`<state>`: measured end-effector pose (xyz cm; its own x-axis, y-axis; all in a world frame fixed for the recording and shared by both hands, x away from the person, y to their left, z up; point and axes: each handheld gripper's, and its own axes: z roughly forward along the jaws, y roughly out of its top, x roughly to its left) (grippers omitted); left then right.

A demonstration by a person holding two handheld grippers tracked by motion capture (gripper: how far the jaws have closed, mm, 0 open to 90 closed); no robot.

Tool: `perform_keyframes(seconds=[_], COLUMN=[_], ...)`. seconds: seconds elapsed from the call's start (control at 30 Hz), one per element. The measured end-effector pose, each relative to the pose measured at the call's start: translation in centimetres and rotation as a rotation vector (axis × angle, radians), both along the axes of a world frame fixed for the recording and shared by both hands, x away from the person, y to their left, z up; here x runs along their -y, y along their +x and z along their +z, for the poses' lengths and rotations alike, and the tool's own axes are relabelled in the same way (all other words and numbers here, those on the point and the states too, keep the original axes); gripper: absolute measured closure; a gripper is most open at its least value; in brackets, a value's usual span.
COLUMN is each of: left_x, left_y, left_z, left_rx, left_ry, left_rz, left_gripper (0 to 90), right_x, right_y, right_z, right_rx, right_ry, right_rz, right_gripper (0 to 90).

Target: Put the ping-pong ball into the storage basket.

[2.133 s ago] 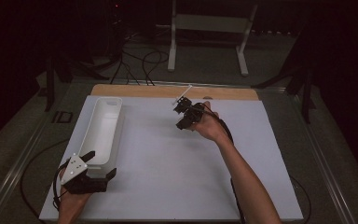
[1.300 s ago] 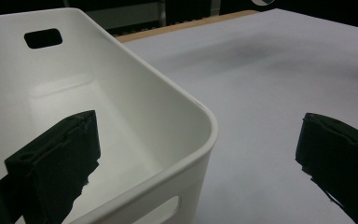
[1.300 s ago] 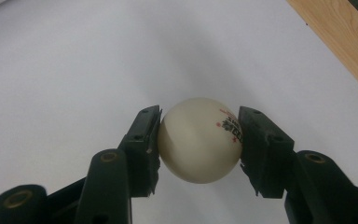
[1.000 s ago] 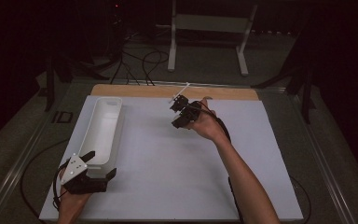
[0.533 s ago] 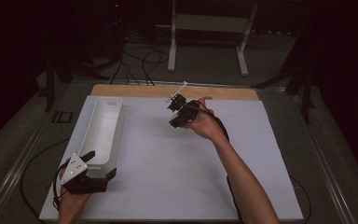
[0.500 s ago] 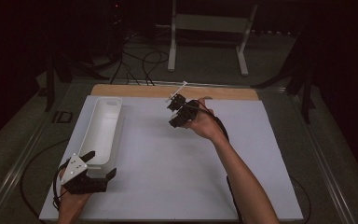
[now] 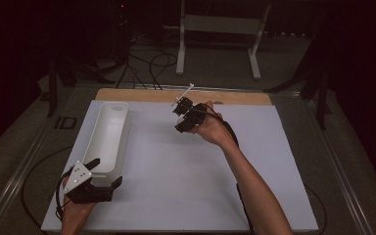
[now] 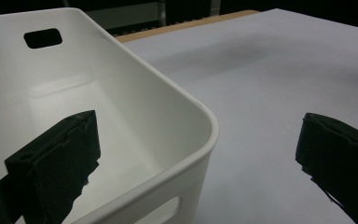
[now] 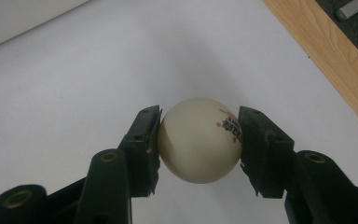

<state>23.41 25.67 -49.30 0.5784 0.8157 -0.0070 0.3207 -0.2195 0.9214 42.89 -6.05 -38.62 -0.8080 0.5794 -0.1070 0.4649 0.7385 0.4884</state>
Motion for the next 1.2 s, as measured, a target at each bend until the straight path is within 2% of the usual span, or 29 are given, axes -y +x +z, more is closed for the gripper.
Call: perform_keyframes(seconds=[1.2], left_x=[-0.1], left_y=[0.0], left_z=[0.0], left_rx=[-0.001], left_ry=[-0.004], left_rz=[-0.003], left_gripper=[0.4], right_x=[-2.0], right_y=[-0.4], right_z=[1.2], right_rx=[0.022], right_ry=[0.025], right_rz=[0.029], right_gripper=[49.9])
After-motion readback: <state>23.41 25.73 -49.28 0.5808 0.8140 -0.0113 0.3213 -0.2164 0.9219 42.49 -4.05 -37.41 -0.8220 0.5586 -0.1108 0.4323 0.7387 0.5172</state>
